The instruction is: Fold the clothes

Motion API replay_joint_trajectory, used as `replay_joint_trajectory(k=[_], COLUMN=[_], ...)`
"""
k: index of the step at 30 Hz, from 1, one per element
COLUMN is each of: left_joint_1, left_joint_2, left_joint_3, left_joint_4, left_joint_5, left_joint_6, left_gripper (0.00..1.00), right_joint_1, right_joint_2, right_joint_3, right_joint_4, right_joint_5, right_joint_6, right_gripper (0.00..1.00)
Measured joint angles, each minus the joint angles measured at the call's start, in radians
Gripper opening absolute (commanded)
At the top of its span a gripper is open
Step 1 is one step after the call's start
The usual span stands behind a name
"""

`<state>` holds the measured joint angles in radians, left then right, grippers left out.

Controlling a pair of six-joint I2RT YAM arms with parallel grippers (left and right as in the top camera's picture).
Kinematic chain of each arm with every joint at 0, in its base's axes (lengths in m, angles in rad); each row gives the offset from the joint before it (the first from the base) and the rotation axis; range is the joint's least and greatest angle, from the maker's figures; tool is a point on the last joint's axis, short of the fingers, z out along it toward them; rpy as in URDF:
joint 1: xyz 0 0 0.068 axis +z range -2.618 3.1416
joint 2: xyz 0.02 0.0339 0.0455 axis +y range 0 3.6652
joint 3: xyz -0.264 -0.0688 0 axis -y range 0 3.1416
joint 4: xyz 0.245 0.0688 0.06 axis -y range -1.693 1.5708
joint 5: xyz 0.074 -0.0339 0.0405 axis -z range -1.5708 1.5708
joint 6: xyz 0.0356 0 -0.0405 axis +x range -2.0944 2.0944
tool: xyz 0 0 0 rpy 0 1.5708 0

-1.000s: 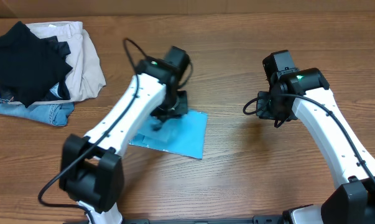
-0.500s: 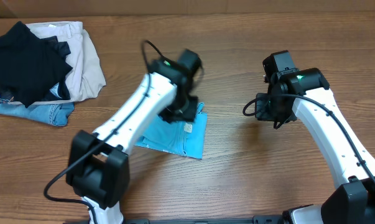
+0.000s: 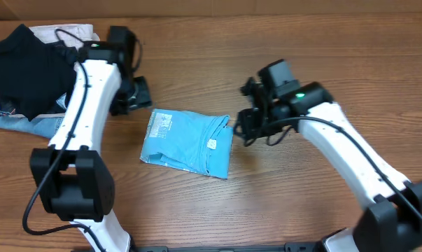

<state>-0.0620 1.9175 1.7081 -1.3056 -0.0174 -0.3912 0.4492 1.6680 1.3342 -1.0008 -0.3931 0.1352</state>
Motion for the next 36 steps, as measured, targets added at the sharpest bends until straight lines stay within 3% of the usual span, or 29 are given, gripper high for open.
replay_joint_trajectory(k=[10, 23, 25, 27, 28, 36], left_joint_1=[0.033, 0.033, 0.033, 0.033, 0.033, 0.033], left_joint_2=[0.000, 0.000, 0.000, 0.000, 0.000, 0.000], left_joint_3=[0.000, 0.000, 0.000, 0.000, 0.000, 0.000], left_joint_4=[-0.006, -0.005, -0.006, -0.008, -0.008, -0.021], left_joint_5=[-0.003, -0.003, -0.003, -0.002, -0.002, -0.003], left_joint_6=[0.015, 0.028, 0.028, 0.028, 0.028, 0.029], left_gripper=[0.57, 0.59, 0.59, 0.61, 0.61, 0.62], right_joint_1=[0.095, 0.156, 0.156, 0.156, 0.156, 0.154], right_joint_2=[0.238, 0.284, 0.286, 0.290, 0.293, 0.323], right_joint_3=[0.000, 0.000, 0.000, 0.000, 0.000, 0.001], right_joint_4=[0.169, 0.249, 0.249, 0.249, 0.251, 0.159], right_joint_5=[-0.049, -0.125, -0.127, -0.126, -0.127, -0.134], right_joint_6=[0.047, 0.070, 0.073, 0.083, 0.084, 0.100], right_gripper=[0.41, 0.41, 0.33, 0.07, 0.04, 0.04])
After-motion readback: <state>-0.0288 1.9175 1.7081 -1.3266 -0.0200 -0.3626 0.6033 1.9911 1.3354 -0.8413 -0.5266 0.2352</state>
